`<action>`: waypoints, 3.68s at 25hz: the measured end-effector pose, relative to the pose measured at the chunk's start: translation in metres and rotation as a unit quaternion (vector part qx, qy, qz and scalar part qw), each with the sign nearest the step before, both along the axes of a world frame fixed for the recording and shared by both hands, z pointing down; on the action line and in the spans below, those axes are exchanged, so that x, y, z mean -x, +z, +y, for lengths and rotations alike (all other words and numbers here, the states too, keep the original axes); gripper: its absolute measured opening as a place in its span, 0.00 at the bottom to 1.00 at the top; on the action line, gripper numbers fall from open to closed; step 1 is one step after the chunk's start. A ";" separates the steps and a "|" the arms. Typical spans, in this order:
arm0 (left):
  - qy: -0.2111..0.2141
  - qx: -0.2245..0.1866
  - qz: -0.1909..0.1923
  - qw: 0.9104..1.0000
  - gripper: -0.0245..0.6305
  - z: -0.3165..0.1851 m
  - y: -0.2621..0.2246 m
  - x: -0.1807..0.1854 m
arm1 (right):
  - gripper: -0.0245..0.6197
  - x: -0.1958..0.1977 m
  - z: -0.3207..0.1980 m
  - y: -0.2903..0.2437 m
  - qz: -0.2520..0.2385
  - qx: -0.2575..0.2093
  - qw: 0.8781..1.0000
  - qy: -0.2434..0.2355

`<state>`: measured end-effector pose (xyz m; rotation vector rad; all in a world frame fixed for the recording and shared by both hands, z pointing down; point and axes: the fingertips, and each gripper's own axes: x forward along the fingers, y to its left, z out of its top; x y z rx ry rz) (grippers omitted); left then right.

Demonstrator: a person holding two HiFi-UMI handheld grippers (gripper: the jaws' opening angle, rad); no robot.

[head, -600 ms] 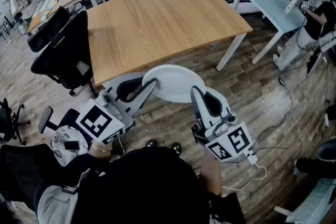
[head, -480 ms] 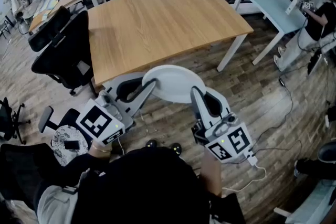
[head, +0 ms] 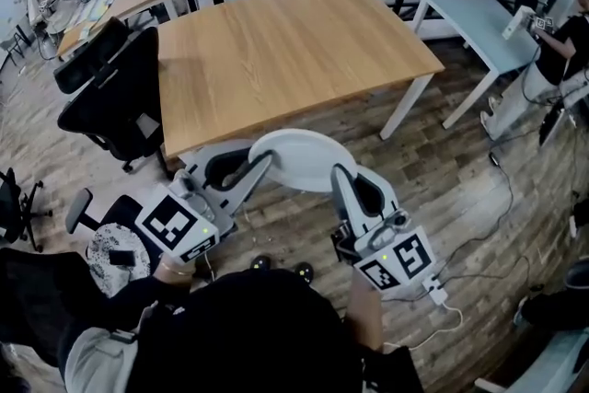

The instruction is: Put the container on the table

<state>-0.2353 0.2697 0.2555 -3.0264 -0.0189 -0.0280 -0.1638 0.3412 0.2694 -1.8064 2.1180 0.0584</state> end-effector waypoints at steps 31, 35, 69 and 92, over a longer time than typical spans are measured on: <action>-0.034 -0.002 -0.015 0.999 0.11 0.045 0.012 -0.075 | 0.07 -0.081 0.040 0.011 -0.019 -0.018 1.000 -0.002; -0.042 0.002 -0.013 0.999 0.11 0.030 0.017 -0.083 | 0.07 -0.088 0.027 0.014 -0.013 -0.014 1.000 -0.004; -0.082 0.039 0.014 0.996 0.11 -0.208 0.038 -0.174 | 0.07 -0.188 -0.220 0.026 0.001 0.018 0.999 -0.050; -0.088 0.070 0.024 0.993 0.11 -0.361 0.042 -0.201 | 0.07 -0.215 -0.375 0.021 0.027 0.042 0.998 -0.045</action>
